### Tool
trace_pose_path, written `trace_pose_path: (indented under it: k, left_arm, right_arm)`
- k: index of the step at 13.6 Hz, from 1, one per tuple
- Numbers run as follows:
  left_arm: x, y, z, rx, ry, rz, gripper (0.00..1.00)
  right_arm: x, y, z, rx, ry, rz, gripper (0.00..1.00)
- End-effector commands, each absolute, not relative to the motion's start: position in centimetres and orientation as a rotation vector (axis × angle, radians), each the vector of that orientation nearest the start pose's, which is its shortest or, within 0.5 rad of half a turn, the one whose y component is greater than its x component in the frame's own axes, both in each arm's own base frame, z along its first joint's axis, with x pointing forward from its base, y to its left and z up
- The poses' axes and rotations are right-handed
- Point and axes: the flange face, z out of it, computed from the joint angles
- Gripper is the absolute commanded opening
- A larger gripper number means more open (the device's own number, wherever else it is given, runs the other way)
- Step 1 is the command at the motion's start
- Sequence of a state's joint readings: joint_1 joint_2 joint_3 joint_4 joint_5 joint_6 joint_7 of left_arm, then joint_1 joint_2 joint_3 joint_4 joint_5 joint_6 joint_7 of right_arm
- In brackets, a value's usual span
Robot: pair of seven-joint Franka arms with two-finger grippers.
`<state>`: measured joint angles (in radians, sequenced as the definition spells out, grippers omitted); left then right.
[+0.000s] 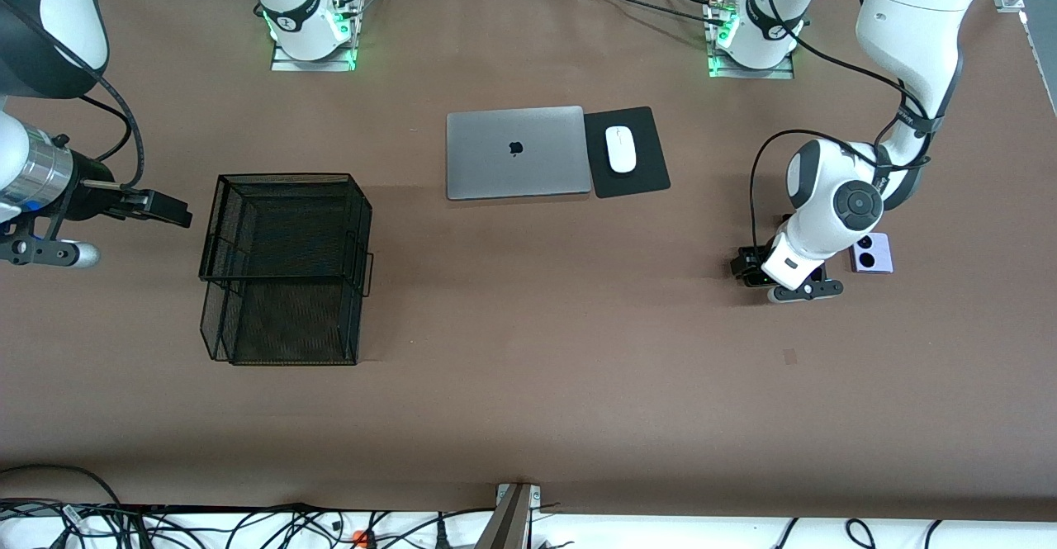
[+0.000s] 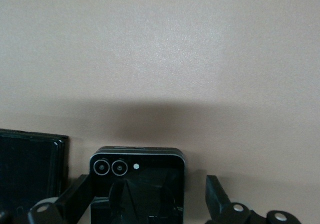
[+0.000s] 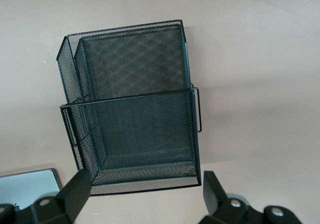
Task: Place phones with both arms
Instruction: 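Lower the left gripper and grasp the small black flip phone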
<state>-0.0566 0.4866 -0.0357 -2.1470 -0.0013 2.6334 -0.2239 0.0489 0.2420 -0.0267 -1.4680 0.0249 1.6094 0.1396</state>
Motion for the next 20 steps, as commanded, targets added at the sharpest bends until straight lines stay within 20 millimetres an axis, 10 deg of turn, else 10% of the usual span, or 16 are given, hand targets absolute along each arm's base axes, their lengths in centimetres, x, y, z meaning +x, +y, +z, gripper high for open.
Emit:
trace_pose_path:
  k: [1,20]
  left_arm:
    - [55.4,-5.0,16.2,-3.154,-0.201,0.002,1.00]
    - [55.6,-4.5,16.1,-3.149,-0.214,0.010,1.00]
  right_arm:
    - [62.3,1.9,53.9,-3.134,0.191,0.159,1.00]
    - [62.3,1.8,53.8,-3.134,0.189,0.162,1.00]
